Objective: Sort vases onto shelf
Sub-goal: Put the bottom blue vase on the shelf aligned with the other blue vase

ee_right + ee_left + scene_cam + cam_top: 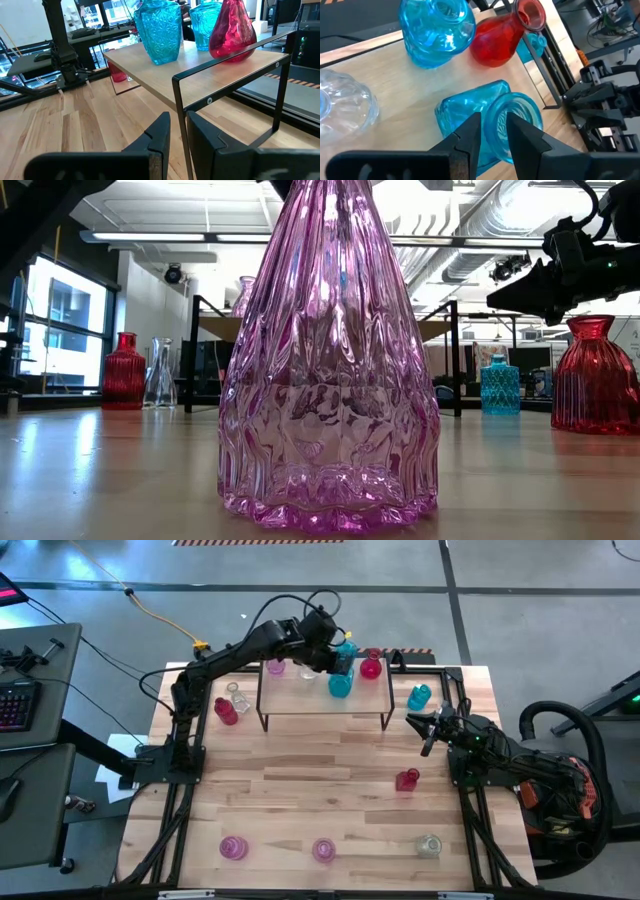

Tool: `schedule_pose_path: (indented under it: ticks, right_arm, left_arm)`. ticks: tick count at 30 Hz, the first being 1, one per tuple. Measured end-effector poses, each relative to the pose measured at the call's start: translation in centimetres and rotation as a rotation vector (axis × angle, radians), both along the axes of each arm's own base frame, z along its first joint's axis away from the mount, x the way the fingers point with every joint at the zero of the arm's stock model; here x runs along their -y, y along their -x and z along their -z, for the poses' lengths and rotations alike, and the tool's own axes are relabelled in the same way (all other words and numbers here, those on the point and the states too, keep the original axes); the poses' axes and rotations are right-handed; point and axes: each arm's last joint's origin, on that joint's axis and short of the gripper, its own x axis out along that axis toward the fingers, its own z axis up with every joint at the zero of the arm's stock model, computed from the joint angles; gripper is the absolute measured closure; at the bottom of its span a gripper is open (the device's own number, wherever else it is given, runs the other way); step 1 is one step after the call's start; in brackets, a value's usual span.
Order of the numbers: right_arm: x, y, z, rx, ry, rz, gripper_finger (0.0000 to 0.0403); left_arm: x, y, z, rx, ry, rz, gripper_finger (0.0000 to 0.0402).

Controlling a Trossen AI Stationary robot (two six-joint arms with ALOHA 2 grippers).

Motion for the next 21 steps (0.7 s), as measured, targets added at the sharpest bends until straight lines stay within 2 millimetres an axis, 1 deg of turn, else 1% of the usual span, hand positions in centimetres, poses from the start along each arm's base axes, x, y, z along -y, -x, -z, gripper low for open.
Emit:
schedule_pose_path:
  ticks: [5, 8, 13, 21]
  right_arm:
    - [0.0, 0.0, 0.0, 0.0, 0.0, 0.0, 0.0355]
    - [0.0, 0.0, 0.0, 0.0, 0.0, 0.0, 0.0355]
    - [0.0, 0.0, 0.0, 0.0, 0.0, 0.0, 0.0355]
    - [0.0, 0.0, 0.0, 0.0, 0.0, 0.0, 0.0355]
  left_arm:
    - [0.0, 0.0, 0.0, 0.002, -0.002, 0.0, 0.0318]
    - [-0.3, -0.6, 0.4, 0.01, -0.009, -0.004, 0.0318]
    - [-0.8, -0.9, 1.0, 0.014, 0.005, -0.01, 0.0318]
    - [-1.0, -0.9, 0.9, 0.023, -0.012, -0.025, 0.0318]
